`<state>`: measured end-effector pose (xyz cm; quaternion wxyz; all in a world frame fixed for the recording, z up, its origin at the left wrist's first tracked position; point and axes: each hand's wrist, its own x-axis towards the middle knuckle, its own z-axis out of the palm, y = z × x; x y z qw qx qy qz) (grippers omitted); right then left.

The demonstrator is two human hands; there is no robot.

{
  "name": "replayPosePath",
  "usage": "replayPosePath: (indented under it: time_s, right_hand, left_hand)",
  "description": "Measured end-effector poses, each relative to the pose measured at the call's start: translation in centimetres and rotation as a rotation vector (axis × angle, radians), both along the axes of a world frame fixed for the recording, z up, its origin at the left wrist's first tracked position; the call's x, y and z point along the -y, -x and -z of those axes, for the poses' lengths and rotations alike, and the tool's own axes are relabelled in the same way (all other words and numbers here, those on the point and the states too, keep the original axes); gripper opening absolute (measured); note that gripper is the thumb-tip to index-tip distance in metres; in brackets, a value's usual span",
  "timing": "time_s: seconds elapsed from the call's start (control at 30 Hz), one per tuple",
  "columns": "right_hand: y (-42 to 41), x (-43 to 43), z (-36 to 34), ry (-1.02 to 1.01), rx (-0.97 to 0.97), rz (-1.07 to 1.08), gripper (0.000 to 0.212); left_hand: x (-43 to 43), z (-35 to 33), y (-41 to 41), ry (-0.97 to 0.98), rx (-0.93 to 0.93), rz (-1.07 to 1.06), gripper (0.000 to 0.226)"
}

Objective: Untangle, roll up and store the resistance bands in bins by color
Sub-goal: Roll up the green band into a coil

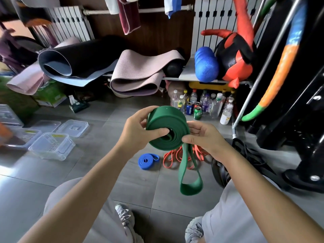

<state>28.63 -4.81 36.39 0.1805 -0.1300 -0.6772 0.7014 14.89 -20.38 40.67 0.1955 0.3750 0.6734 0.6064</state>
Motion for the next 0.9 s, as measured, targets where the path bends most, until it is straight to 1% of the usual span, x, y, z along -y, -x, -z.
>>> replayPosePath:
  time_s: [0.1, 0.17, 0.2, 0.27, 0.3, 0.33, 0.37, 0.43, 0.57, 0.6, 0.63, 0.67, 0.73, 0.8, 0.83, 0.87, 0.9]
  right_hand:
    - [-0.1, 0.0, 0.3, 0.01, -0.037, 0.061, 0.04]
    - [-0.2, -0.1, 0.2, -0.027, -0.036, 0.082, 0.034]
    - [-0.3, -0.2, 0.0, -0.053, -0.028, 0.078, 0.034]
    - [-0.5, -0.4, -0.2, -0.123, 0.005, 0.056, 0.037]
    - [-0.5, -0.5, -0.3, -0.154, 0.024, 0.042, 0.039]
    - [-0.5, -0.5, -0.5, -0.18, 0.04, 0.026, 0.041]
    - [-0.4, -0.5, -0.6, -0.202, 0.052, 0.01, 0.043]
    - [-0.1, -0.4, -0.8, -0.235, 0.064, -0.013, 0.045]
    - [0.3, -0.6, -1.5, -0.268, 0.077, -0.023, 0.047]
    - [0.3, -0.6, -1.6, -0.279, 0.082, -0.03, 0.046]
    - [0.4, -0.7, -1.8, -0.298, 0.089, -0.04, 0.045]
    - [0.5, -0.6, -1.9, -0.322, 0.098, -0.049, 0.044]
    - [0.8, -0.6, -2.2, -0.349, 0.114, -0.064, 0.042]
    - [1.0, -0.5, -2.4, -0.359, 0.119, -0.079, 0.042]
    - [1.0, -0.5, -2.4, -0.361, 0.116, -0.082, 0.042]
    - [1.1, -0.5, -2.5, -0.356, 0.107, -0.076, 0.043]
    - [1.0, -0.5, -2.5, -0.34, 0.091, -0.066, 0.044]
  left_hand:
    - [-0.2, 1.0, -0.8, -0.041, 0.166, -0.004, 0.052]
    - [-0.3, 1.2, -1.0, 0.031, 0.203, 0.032, 0.051]
    - [-0.3, 1.0, -0.8, 0.111, 0.17, 0.061, 0.05]
    - [-0.5, 0.0, 0.0, 0.321, -0.041, 0.12, 0.049]
    - [-0.5, -0.7, 0.4, 0.398, -0.149, 0.146, 0.047]
    - [-0.5, -1.3, 0.7, 0.437, -0.21, 0.179, 0.045]
    - [-0.5, -1.8, 1.0, 0.445, -0.216, 0.225, 0.044]
    - [-0.4, -2.2, 1.4, 0.447, -0.161, 0.297, 0.041]
    - [-0.2, -2.2, 1.8, 0.417, -0.153, 0.283, 0.036]
    - [-0.2, -2.4, 1.8, 0.431, -0.18, 0.267, 0.036]
    - [-0.2, -2.6, 1.7, 0.474, -0.247, 0.256, 0.037]
    - [-0.2, -2.9, 1.4, 0.55, -0.352, 0.25, 0.042]
    - [-0.6, -3.3, 0.5, 0.725, -0.611, 0.24, 0.06]
    - [-1.1, -3.1, -0.3, 0.784, -0.803, 0.237, 0.076]
    - [-1.3, -3.0, -0.6, 0.772, -0.859, 0.228, 0.077]
    - [-1.4, -3.0, -0.6, 0.739, -0.865, 0.215, 0.073]
    - [-1.4, -3.0, -0.4, 0.695, -0.813, 0.205, 0.068]
